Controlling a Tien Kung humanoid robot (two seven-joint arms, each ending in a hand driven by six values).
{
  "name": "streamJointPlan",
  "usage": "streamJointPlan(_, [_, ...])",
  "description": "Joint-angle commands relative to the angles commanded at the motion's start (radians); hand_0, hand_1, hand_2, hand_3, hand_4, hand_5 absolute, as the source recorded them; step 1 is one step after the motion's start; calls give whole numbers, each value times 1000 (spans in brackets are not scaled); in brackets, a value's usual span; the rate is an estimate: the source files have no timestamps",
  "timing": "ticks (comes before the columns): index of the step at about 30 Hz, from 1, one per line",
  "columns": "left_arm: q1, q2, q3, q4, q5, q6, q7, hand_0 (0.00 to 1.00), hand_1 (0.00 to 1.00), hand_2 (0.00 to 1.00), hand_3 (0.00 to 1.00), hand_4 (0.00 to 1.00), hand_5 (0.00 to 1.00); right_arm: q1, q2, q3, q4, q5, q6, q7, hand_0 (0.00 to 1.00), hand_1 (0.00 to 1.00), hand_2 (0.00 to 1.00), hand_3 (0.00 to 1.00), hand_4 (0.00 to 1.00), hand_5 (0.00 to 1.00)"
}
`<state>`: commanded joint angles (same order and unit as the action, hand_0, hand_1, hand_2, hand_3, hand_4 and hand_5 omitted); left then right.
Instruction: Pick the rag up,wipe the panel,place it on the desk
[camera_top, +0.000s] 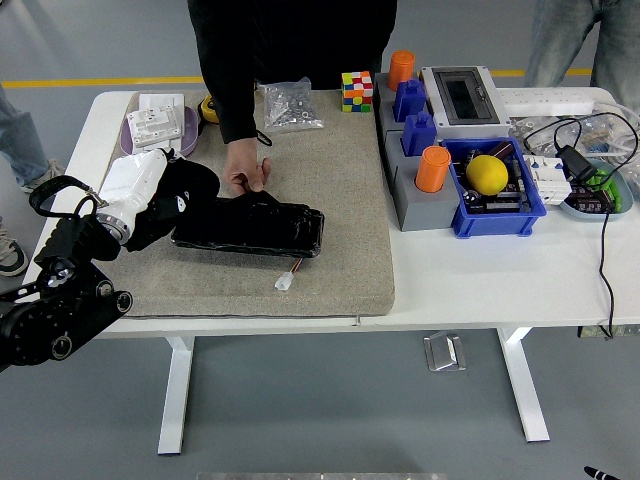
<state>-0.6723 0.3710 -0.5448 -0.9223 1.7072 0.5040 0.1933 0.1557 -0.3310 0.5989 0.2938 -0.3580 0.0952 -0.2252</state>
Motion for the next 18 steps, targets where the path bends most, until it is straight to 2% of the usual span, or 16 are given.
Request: streamJointPlan(18, [-34,-54,89,-23,-16,-1,9,242,164,557,524,269,2,5,-6,-7,0,4,3,3,781,671,716,641,998,560])
